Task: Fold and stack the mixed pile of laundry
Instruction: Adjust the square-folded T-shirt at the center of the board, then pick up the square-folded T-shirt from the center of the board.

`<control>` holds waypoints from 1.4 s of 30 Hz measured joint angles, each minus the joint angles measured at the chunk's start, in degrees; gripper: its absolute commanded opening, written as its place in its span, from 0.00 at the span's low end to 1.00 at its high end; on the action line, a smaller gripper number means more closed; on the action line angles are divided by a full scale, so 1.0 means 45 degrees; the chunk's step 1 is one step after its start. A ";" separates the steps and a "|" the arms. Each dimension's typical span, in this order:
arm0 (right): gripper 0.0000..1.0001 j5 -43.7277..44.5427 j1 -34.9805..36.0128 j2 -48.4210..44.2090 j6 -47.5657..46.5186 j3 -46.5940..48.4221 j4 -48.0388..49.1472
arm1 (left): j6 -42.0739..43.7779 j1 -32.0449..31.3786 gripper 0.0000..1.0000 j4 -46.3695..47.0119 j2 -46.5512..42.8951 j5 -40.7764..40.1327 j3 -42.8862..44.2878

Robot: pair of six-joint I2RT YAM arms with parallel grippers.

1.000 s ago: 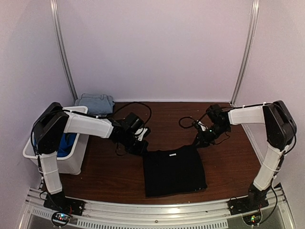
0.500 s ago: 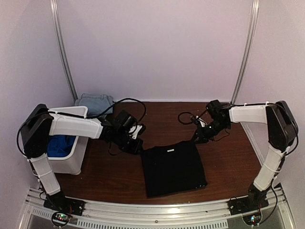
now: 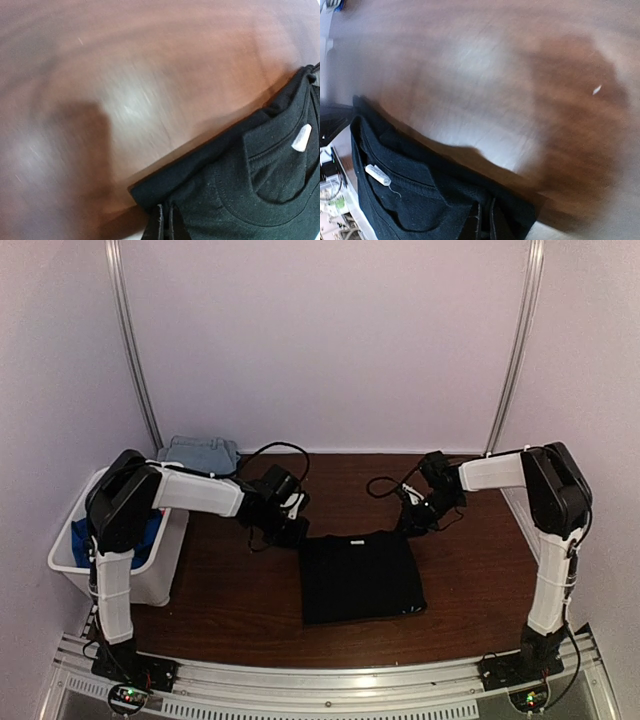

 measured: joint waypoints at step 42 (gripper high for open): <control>0.37 0.4483 1.0171 -0.1957 -0.2832 0.0627 -0.1462 | -0.3138 0.1715 0.98 -0.2297 -0.9024 -0.0782 -0.4852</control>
